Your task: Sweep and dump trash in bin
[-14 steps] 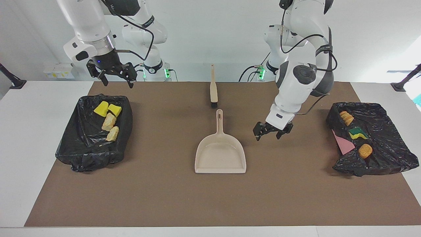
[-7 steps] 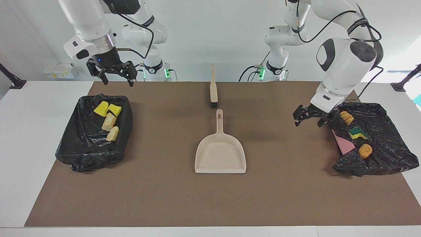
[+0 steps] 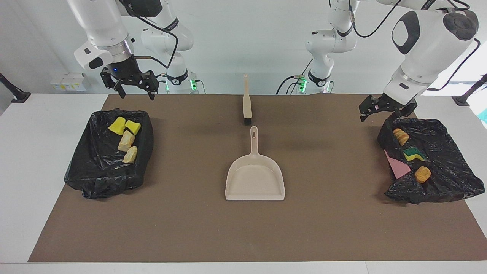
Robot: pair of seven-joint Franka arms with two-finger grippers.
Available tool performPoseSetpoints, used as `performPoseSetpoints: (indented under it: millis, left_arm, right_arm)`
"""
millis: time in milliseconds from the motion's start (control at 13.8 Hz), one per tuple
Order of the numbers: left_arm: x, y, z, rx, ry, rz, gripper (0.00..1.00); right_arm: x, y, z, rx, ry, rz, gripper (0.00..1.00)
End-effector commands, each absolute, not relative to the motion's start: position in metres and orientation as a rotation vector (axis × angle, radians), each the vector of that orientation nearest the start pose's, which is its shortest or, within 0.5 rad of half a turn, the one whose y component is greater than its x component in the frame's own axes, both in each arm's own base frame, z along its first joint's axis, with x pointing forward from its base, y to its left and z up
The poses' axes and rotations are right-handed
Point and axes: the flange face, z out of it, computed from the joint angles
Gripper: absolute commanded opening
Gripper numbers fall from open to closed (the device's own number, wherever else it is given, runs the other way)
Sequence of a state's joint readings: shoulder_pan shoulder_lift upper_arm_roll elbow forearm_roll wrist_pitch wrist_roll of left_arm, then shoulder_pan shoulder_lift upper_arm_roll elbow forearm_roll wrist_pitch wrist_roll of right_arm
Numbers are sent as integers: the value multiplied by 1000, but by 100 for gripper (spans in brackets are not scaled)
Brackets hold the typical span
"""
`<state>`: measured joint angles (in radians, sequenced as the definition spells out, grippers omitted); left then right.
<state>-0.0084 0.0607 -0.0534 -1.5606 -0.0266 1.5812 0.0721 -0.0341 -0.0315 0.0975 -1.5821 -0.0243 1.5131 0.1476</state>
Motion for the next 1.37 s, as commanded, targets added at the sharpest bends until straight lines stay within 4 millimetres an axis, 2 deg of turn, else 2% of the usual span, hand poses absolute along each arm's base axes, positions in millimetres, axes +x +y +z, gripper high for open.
performPoseSetpoints:
  millis: [0, 72, 289, 434, 579, 1302]
  left_arm:
    - [556, -32, 609, -3150, 239, 72, 100]
    - [551, -33, 609, -3148, 266, 77, 100]
    - [536, -32, 632, -3142, 281, 89, 100]
    - [532, -31, 634, -3129, 282, 135, 100]
    - [532, -30, 639, -3121, 329, 106, 100]
    - [534, -29, 640, -3145, 312, 86, 100]
  right_arm:
    - [533, 28, 637, -3154, 112, 35, 100]
    - [532, 28, 639, -3154, 115, 32, 100]
    - [532, 26, 644, -3158, 118, 20, 100]
    - [532, 24, 644, -3158, 122, 20, 100]
    - [530, 25, 644, -3159, 118, 39, 100]
    - [528, 26, 646, -3158, 115, 47, 100]
